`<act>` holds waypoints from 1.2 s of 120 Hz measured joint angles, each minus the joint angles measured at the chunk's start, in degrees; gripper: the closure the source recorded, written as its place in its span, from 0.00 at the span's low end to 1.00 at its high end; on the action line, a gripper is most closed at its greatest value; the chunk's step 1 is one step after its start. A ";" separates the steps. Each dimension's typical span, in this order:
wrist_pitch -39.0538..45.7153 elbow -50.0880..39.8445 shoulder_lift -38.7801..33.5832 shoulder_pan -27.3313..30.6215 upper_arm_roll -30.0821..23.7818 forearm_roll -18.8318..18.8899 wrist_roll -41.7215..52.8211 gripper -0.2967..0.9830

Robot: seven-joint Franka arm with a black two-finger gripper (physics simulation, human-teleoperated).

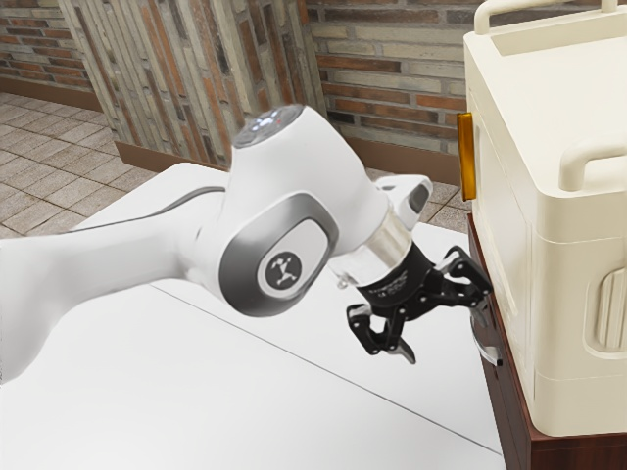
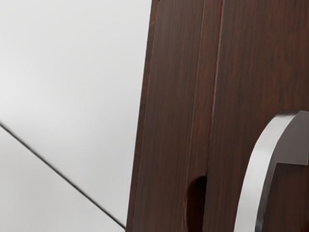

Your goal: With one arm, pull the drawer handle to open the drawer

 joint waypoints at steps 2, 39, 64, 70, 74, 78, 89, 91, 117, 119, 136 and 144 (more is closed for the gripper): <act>0.02 0.00 0.05 -0.03 0.00 0.00 -0.03 0.23; 0.36 -0.32 0.52 -0.24 0.12 0.00 -0.37 0.23; 0.07 -0.53 0.34 -0.19 0.20 0.07 -0.60 0.23; -0.21 -0.54 0.21 -0.31 0.36 0.13 -0.63 0.23; -0.43 -0.54 0.10 -0.31 0.40 0.18 -0.65 0.23; -0.68 -0.54 -0.02 -0.29 0.40 0.23 -0.67 0.23; -1.52 -0.53 -0.26 -0.23 0.47 0.32 -0.61 0.23; -1.69 -0.55 -0.29 -0.21 0.48 0.33 -0.60 0.23; -4.02 -0.73 -1.40 0.12 0.90 0.64 -0.23 0.23; -4.20 -0.75 -1.47 0.10 0.99 0.67 -0.16 0.23; -5.26 -1.78 -2.12 -0.18 2.05 0.79 0.73 0.23; -5.57 -2.38 -2.52 0.08 2.39 0.80 1.23 0.23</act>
